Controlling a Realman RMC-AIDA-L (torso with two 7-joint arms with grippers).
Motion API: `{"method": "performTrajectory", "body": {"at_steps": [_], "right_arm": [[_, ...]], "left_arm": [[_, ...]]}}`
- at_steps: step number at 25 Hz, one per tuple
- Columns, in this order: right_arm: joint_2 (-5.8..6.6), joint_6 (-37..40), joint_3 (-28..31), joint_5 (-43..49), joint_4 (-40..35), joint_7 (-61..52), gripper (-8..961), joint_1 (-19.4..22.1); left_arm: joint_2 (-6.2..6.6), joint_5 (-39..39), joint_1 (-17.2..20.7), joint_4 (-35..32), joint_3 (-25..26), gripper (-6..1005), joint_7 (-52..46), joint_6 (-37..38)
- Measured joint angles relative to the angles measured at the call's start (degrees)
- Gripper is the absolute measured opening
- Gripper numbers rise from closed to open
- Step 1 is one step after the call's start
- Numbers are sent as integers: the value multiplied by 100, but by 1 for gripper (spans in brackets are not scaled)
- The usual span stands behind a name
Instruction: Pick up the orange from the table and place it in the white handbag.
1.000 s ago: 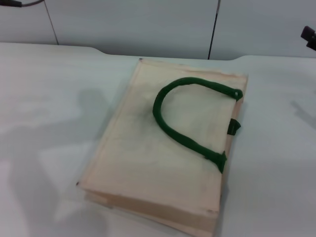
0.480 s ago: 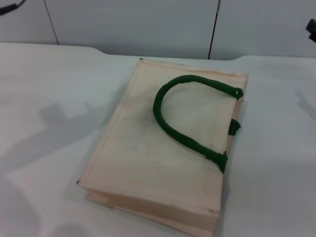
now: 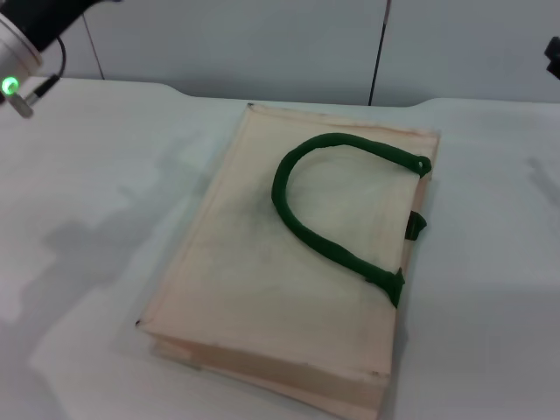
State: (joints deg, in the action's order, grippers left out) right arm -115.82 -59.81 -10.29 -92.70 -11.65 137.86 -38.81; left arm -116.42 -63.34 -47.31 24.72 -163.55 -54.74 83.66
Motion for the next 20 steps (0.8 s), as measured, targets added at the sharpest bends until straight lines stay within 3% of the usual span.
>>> {"method": "performTrajectory", "body": {"at_steps": [6,10,14,20], "right_arm": [[-21,5,1,-1191,639,1346,890,27],[-64,-46,0,-2122,1041,2191,890,38],[-70,-73,-2,-2887,1304,2510,891,17],[-58,-77,-39,-2940,1333,2523,891,17]], "left_arm": [[-15,-1500,458,-1710,16,869,1974,-626],[-25,-2171,536,-2482,21,868,2959,-832],[-17,-2343,549,-2738,5,867,3117,-907],[-2,-2331,558,-2744,-14,865,3069,-992]]}}
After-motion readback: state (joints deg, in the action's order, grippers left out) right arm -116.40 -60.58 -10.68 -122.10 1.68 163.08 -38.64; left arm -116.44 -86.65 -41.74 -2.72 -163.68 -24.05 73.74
